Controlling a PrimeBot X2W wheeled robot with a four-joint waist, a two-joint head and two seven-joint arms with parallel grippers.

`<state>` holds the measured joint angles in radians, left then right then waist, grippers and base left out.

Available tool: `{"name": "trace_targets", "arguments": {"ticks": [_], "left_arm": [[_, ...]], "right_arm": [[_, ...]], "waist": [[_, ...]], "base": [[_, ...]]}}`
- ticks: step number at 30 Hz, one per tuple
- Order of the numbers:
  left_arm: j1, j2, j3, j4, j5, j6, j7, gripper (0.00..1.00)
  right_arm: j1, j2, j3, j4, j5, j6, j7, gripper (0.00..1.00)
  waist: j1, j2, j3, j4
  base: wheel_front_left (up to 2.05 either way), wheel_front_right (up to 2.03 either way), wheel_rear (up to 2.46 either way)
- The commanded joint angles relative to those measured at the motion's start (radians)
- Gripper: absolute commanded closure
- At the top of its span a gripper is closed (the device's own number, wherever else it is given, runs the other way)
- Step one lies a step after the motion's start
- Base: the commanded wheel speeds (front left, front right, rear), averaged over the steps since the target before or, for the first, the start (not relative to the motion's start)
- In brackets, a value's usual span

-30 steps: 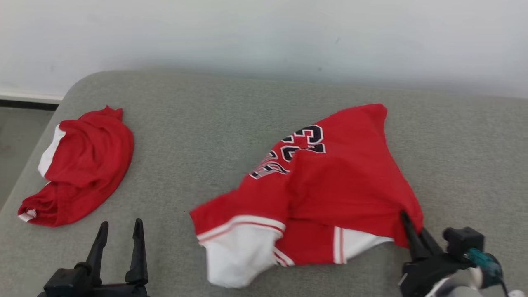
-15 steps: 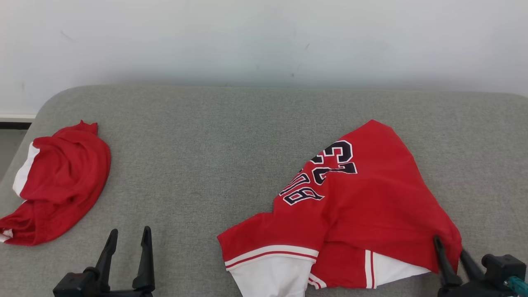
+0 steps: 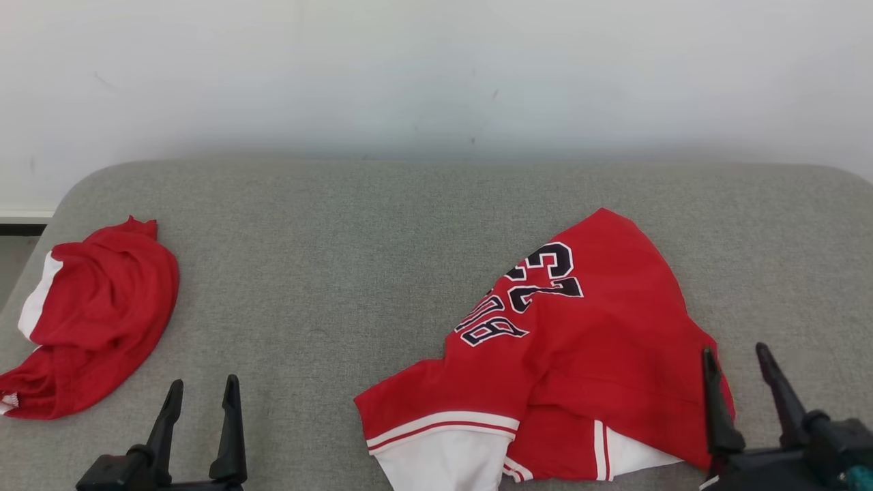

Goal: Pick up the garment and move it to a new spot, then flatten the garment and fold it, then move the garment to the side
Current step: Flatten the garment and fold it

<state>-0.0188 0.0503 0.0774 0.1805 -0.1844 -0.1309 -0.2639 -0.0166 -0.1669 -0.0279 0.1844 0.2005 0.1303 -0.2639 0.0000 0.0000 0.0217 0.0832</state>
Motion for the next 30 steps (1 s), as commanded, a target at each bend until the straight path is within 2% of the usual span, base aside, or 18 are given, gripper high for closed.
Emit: {"name": "trace_targets", "arguments": {"ticks": [1,9,11,20,28,29,30], "left_arm": [[0.008,0.0,0.0,0.002,0.005,0.002,-0.001,0.0],[-0.003,0.001,-0.051,0.042,0.006,0.002,-0.001,0.0],[-0.023,0.009,-0.089,0.072,0.001,0.002,-0.001,0.0],[-0.129,0.047,-0.296,0.298,-0.085,0.002,0.0,0.0],[-0.19,0.054,-0.381,0.444,-0.175,0.002,0.001,0.0],[-0.195,0.054,-0.393,0.444,-0.194,0.002,0.0,0.4],[-0.199,0.058,-0.412,0.441,-0.213,0.002,-0.001,1.0]], "right_arm": [[0.027,0.013,0.006,-0.019,-0.011,0.001,0.0,0.0],[0.05,0.04,0.04,-0.054,-0.028,0.001,-0.001,0.0],[0.039,0.036,0.05,-0.055,-0.027,0.001,-0.001,0.0],[0.01,0.032,0.077,-0.046,-0.013,0.001,-0.001,0.0],[0.002,0.036,0.064,-0.055,-0.013,0.001,-0.001,0.0],[0.002,0.036,0.062,-0.057,-0.014,0.001,-0.001,0.0],[0.002,0.037,0.06,-0.057,-0.014,0.001,-0.001,0.0]], "waist": [[0.0,0.0,-0.004,0.002],[0.0,0.0,-0.002,-0.012],[0.0,0.0,0.003,-0.023],[0.0,0.0,0.05,-0.098],[0.0,0.0,0.079,-0.141],[0.0,0.0,0.081,-0.142],[0.0,0.0,0.082,-0.143]], "base": [[0.0,0.0,0.0],[0.0,0.0,0.0],[0.0,0.0,0.0],[0.0,0.0,0.0],[0.0,0.0,0.0],[0.0,0.0,0.0],[0.0,0.0,0.0]]}}
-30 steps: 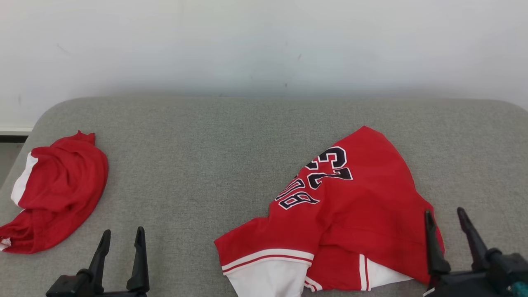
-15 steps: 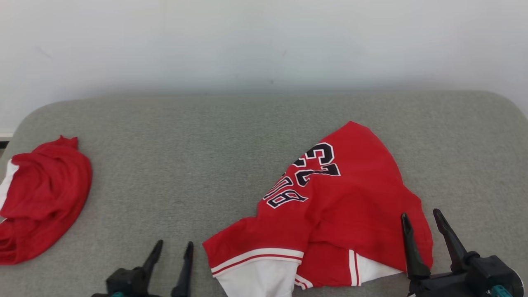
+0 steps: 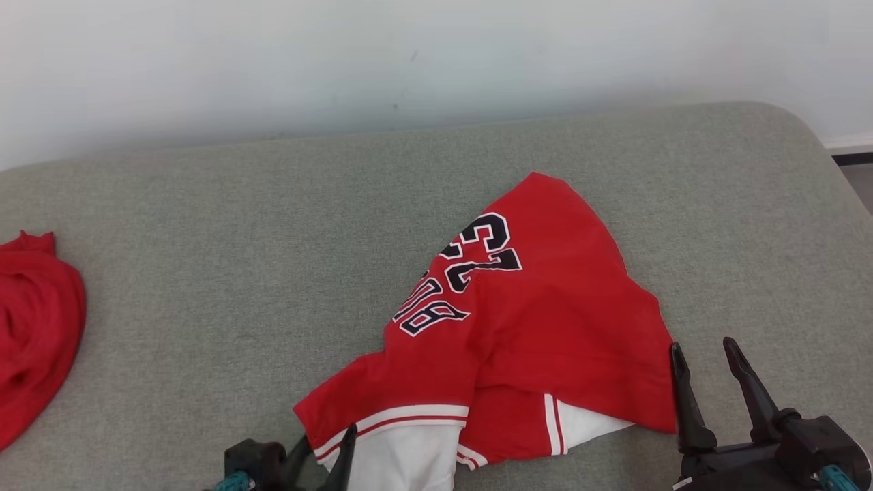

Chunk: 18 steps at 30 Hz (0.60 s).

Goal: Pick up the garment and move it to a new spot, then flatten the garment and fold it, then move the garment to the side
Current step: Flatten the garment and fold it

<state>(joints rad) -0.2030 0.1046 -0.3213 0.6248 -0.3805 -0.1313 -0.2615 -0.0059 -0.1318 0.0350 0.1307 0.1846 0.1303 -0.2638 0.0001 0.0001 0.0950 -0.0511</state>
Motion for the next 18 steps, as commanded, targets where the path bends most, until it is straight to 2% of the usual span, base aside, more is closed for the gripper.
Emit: {"name": "trace_targets", "arguments": {"ticks": [1,5,12,18], "left_arm": [[-0.02,0.011,-0.031,-0.007,-0.029,0.002,-0.003,1.0],[-0.054,0.036,-0.013,-0.078,-0.069,0.002,-0.003,1.0],[-0.171,0.086,0.077,-0.206,-0.043,0.002,-0.003,1.0],[-0.191,0.088,0.087,-0.19,-0.049,0.002,-0.003,1.0]], "right_arm": [[-0.011,0.0,-0.004,-0.003,0.004,0.001,-0.001,0.0],[-0.012,0.003,-0.007,-0.002,0.003,0.001,-0.001,0.0],[-0.008,0.009,-0.023,0.013,-0.003,0.001,-0.001,0.0],[0.003,0.018,-0.031,0.028,-0.004,0.001,-0.001,0.0]], "waist": [[-0.0001,-0.0001,0.01,-0.009],[-0.0001,-0.0001,0.014,-0.009],[-0.0001,-0.0001,-0.001,-0.006],[-0.0001,-0.0001,-0.016,-0.006]], "base": [[0.0,0.0,0.0],[0.0,0.0,0.0],[0.0,0.0,0.0],[0.0,0.0,0.0]]}}
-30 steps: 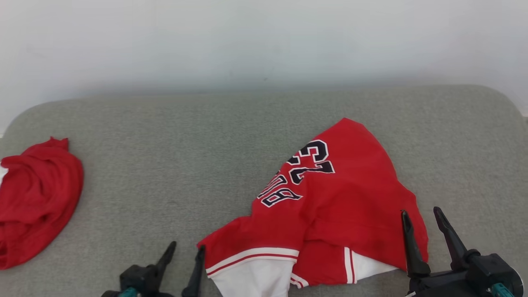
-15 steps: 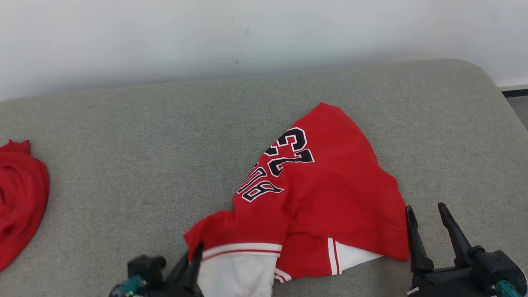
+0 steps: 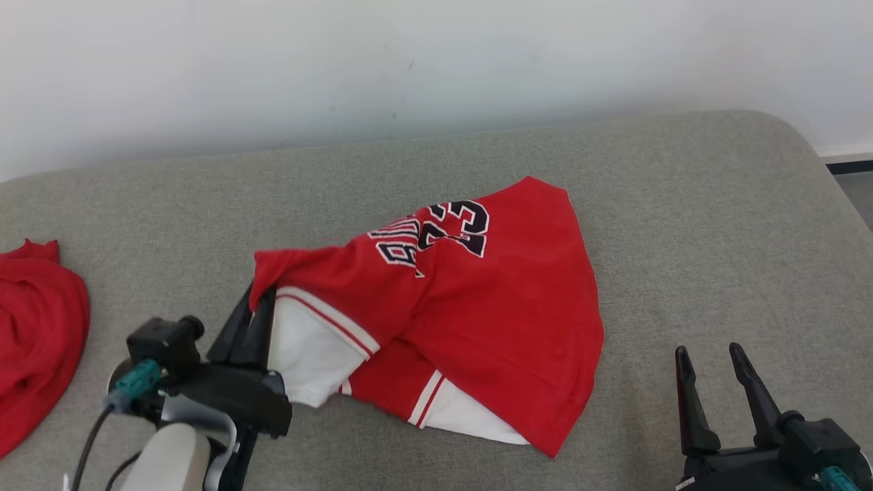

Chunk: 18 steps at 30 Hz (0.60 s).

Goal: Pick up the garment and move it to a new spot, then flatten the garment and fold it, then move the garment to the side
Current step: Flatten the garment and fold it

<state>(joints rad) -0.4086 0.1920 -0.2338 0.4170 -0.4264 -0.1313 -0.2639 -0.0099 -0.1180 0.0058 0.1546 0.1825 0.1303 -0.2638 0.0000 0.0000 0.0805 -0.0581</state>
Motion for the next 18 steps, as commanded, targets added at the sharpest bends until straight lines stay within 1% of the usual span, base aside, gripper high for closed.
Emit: {"name": "trace_targets", "arguments": {"ticks": [1,4,5,6,7,14,16,18], "left_arm": [[0.023,0.005,-0.006,0.04,-0.001,0.002,-0.001,1.0],[0.042,0.01,-0.008,0.105,0.012,0.006,-0.001,1.0],[0.044,0.011,0.001,0.114,0.019,0.01,-0.001,0.4],[0.044,0.011,0.001,0.114,0.019,0.01,-0.001,0.4],[0.053,0.007,0.01,0.126,0.021,0.014,-0.001,0.0],[0.147,-0.02,0.139,0.077,0.027,0.019,-0.001,0.0],[0.2,-0.03,0.148,0.066,0.041,0.011,-0.001,0.0],[0.234,-0.032,0.13,0.082,0.049,0.009,-0.001,0.0]], "right_arm": [[0.008,0.006,-0.001,0.008,0.001,0.001,-0.001,0.0],[0.009,0.011,0.002,0.012,0.002,0.001,-0.001,0.0],[0.008,0.011,0.002,0.015,0.002,0.001,-0.001,0.0],[0.008,0.011,0.002,0.015,0.002,0.001,-0.001,0.0],[0.008,0.012,0.003,0.016,0.003,0.001,-0.001,0.0],[0.008,0.004,-0.002,0.019,0.009,0.001,-0.001,0.0],[0.009,0.005,0.001,0.02,0.01,0.001,-0.001,0.0],[0.007,0.005,0.001,0.02,0.01,0.001,-0.001,0.0]], "waist": [[0.0,0.0,-0.001,0.002],[0.0,0.0,-0.001,0.006],[0.0,0.0,-0.001,0.007],[0.0,0.0,-0.001,0.007],[0.0,0.0,-0.001,0.008],[0.0,0.0,0.005,0.02],[0.0,0.0,0.009,0.019],[0.0,0.0,0.014,0.019]], "base": [[0.0,0.0,0.0],[0.0,0.0,0.0],[0.0,0.0,0.0],[0.0,0.0,0.0],[0.0,0.0,0.0],[0.0,0.0,0.0],[0.0,0.0,0.0],[0.0,0.0,0.0]]}}
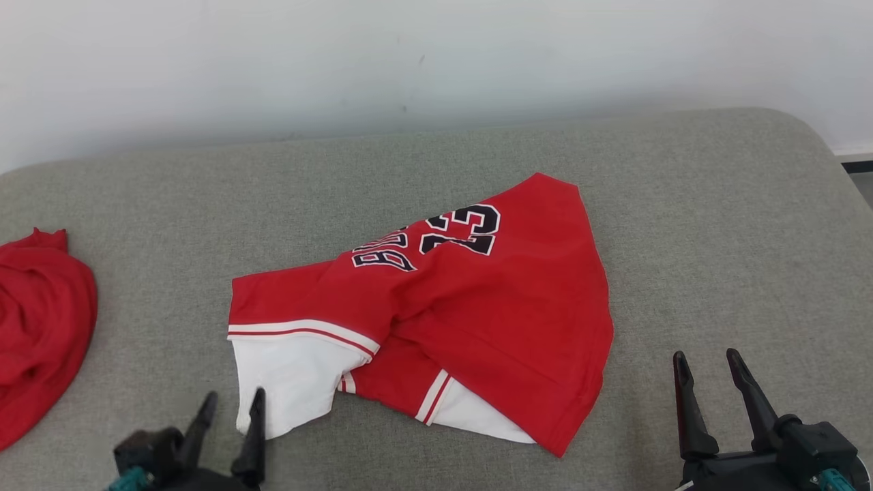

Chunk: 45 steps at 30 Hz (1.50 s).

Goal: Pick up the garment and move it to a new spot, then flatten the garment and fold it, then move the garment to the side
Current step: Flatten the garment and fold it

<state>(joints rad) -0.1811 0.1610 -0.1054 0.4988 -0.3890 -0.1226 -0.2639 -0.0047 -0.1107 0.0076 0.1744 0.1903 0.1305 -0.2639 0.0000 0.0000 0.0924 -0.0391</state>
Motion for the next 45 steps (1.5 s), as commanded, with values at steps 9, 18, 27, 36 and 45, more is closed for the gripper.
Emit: {"name": "trace_targets", "arguments": {"ticks": [9,18,27,36,45], "left_arm": [[-0.005,-0.013,-0.051,0.114,-0.021,-0.008,0.005,0.23],[-0.03,-0.008,-0.085,0.047,-0.049,-0.006,0.0,1.0],[0.137,-0.008,-0.148,-0.193,-0.102,-0.006,0.053,1.0],[0.299,-0.018,-0.165,-0.247,-0.159,0.022,0.16,1.0],[0.243,-0.028,-0.17,-0.176,-0.128,0.027,0.069,0.0]], "right_arm": [[-0.012,-0.01,0.005,0.004,0.003,0.001,-0.001,0.0],[0.014,-0.005,-0.019,0.009,-0.003,0.001,-0.001,0.0],[0.053,-0.002,-0.042,0.017,0.006,0.001,-0.001,0.0],[0.048,-0.006,-0.046,0.027,0.005,0.001,-0.001,0.0],[0.037,-0.018,-0.028,0.066,0.026,0.001,-0.001,0.0]], "waist": [[0.0,0.0,0.019,-0.009],[0.0,0.0,-0.013,0.027],[0.0,0.0,-0.065,0.111],[0.0,0.0,-0.048,0.144],[0.0,0.0,-0.058,0.135]], "base": [[0.0,0.0,0.0],[0.0,0.0,0.0],[0.0,0.0,0.0],[0.0,0.0,0.0],[0.0,0.0,0.0]]}}
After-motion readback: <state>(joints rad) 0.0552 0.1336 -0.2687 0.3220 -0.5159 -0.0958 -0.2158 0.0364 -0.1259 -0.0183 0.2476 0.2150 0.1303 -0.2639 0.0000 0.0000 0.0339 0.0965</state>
